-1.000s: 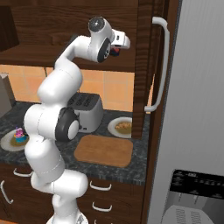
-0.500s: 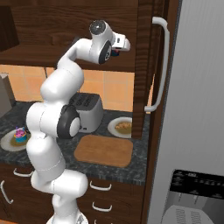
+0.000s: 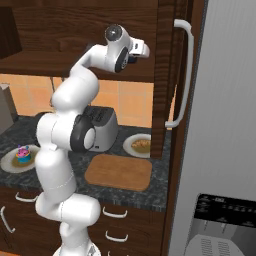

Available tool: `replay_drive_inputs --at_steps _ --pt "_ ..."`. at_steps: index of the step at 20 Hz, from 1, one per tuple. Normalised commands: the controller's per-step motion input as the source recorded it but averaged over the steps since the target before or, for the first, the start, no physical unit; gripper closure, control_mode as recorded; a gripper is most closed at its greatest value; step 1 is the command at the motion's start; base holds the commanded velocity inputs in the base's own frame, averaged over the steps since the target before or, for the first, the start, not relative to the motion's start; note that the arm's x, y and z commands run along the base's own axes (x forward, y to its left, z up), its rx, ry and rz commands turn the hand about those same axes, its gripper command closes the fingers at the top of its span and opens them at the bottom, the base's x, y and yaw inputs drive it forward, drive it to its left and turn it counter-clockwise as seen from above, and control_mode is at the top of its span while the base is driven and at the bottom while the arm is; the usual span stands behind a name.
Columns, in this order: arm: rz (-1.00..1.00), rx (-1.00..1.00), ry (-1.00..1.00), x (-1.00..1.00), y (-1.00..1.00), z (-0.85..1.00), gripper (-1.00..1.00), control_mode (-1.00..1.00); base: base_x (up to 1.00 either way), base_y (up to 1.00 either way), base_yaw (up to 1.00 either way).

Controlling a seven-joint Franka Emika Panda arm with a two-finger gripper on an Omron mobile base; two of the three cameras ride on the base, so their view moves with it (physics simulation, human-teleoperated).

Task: From the different types of pastries on the counter, select a croissant and place it on the cutting board. Then retrieve a jar of jam from the cabinet and place it alongside the croissant on the cutting board.

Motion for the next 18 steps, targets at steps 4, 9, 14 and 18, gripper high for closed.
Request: replay_drive_inputs --at_steps 4,9,14,18 --pt "0.0 0.0 0.05 0.06 0.0 0.0 1.0 -1.0 0.0 0.0 0.0" --pt "0.0 0.0 0.07 -0.08 0.12 -0.01 1.0 -1.0 0.0 0.0 0.0" --pt "0.0 0.0 -0.01 -0.27 0.44 -0.03 1.0 -1.0 0.0 0.0 0.0" --pt "0.0 0.0 -0.2 -0.92 0.22 0.07 1.0 -1.0 0.0 0.0 0.0"
